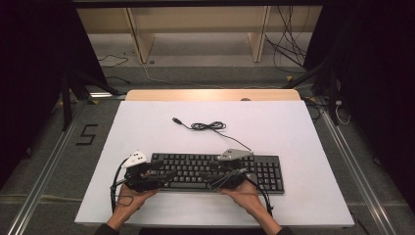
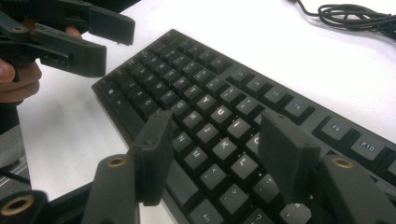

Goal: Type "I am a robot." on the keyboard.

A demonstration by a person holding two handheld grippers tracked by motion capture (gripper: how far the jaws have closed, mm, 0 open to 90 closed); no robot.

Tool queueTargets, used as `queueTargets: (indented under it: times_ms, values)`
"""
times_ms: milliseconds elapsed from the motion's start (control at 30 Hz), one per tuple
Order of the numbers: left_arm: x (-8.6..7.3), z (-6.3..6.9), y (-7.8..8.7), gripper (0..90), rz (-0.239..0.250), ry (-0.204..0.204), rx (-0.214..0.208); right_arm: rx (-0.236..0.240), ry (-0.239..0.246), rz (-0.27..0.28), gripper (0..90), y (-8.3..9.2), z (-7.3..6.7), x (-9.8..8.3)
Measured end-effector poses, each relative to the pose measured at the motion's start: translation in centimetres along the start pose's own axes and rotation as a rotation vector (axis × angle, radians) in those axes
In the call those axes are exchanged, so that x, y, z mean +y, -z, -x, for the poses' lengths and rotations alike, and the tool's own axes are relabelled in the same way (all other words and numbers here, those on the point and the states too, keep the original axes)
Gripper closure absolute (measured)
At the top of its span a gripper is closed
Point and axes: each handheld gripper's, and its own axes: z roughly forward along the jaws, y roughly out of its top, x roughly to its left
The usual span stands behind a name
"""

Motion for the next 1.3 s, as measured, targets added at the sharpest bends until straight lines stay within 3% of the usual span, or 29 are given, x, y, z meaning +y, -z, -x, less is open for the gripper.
queueTargets:
  times_ms: [633, 1300]
  values:
    - [0.7, 0.0, -1.1, 37.3, -0.021, -0.014, -0.003, 0.025, 0.023, -0.009, 42.1, 0.7, -1.0, -1.3]
    - [1.3, 0.4, -3.6, 76.0, -0.110, -0.061, -0.007, 0.026, 0.047, -0.015, 39.6, 1.2, -1.7, -2.1]
